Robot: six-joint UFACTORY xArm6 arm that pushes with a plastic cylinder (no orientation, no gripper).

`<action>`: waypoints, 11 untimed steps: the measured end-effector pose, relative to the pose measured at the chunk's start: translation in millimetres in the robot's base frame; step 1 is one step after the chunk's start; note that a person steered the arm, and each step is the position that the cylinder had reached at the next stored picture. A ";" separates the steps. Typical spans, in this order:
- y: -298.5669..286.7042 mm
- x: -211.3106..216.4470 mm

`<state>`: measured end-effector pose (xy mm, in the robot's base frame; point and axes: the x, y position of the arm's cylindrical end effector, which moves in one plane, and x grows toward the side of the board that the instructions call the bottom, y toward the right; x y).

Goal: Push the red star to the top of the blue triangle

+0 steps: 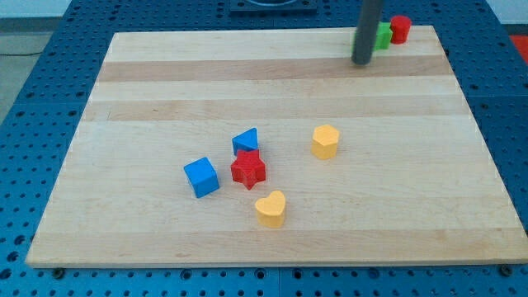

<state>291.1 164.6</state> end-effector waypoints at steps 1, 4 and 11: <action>45.3 49.3; -77.2 255.0; -298.6 132.0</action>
